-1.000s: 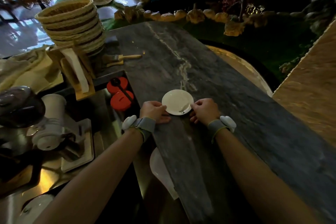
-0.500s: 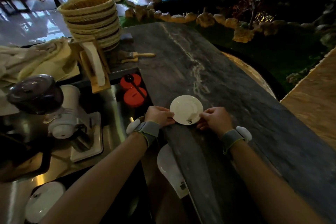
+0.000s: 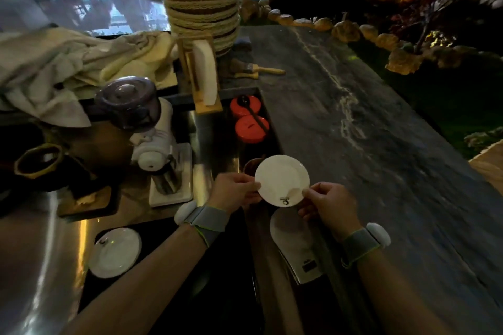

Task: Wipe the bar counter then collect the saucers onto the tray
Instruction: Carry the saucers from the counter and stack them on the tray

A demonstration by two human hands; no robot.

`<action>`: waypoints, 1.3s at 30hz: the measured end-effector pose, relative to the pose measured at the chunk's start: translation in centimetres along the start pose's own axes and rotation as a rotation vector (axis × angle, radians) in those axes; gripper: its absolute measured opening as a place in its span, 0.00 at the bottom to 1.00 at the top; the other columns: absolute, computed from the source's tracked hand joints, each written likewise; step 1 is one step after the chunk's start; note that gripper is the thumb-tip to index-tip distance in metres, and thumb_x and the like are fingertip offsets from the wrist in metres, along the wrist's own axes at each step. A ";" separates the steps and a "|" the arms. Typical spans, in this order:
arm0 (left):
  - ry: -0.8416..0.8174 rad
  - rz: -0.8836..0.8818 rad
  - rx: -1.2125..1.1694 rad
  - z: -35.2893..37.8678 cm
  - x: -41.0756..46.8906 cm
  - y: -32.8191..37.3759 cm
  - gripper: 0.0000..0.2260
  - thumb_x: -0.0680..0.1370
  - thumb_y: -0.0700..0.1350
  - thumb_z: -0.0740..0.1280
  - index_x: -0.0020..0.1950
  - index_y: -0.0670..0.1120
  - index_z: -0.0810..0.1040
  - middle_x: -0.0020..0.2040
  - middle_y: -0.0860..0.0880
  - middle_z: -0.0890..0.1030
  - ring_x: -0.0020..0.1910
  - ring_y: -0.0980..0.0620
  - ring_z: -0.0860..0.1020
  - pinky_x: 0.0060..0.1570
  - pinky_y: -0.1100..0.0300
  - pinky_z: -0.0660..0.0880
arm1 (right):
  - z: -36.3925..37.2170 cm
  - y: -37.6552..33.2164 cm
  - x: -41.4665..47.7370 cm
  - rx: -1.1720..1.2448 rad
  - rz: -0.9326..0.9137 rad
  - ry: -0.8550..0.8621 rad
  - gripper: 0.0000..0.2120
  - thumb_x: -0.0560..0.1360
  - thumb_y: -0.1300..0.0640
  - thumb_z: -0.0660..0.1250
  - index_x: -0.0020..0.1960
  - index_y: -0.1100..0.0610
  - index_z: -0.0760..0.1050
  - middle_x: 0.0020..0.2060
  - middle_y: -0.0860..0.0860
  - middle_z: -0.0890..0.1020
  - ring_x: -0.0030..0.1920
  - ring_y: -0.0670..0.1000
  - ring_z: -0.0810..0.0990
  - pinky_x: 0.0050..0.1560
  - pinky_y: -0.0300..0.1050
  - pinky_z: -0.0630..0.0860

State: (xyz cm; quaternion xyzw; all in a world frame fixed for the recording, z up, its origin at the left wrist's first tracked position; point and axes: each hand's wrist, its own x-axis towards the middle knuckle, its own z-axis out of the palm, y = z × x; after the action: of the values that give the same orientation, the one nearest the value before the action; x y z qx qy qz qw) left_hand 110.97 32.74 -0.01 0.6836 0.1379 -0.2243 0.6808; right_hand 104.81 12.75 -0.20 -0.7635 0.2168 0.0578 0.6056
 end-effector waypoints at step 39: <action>0.386 -0.336 -0.457 -32.6 -6.9 -20.2 0.08 0.76 0.30 0.65 0.39 0.39 0.75 0.40 0.42 0.77 0.39 0.48 0.77 0.33 0.61 0.81 | 35.3 7.0 -7.8 -0.151 0.273 -0.451 0.08 0.78 0.65 0.64 0.40 0.65 0.74 0.30 0.60 0.80 0.23 0.52 0.78 0.24 0.41 0.77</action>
State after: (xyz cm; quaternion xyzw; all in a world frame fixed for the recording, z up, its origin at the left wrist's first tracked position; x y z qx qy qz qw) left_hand 98.95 66.58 -15.04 0.5111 0.4216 -0.1630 0.7311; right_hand 101.10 47.16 -12.96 -0.7381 0.1724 0.3234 0.5665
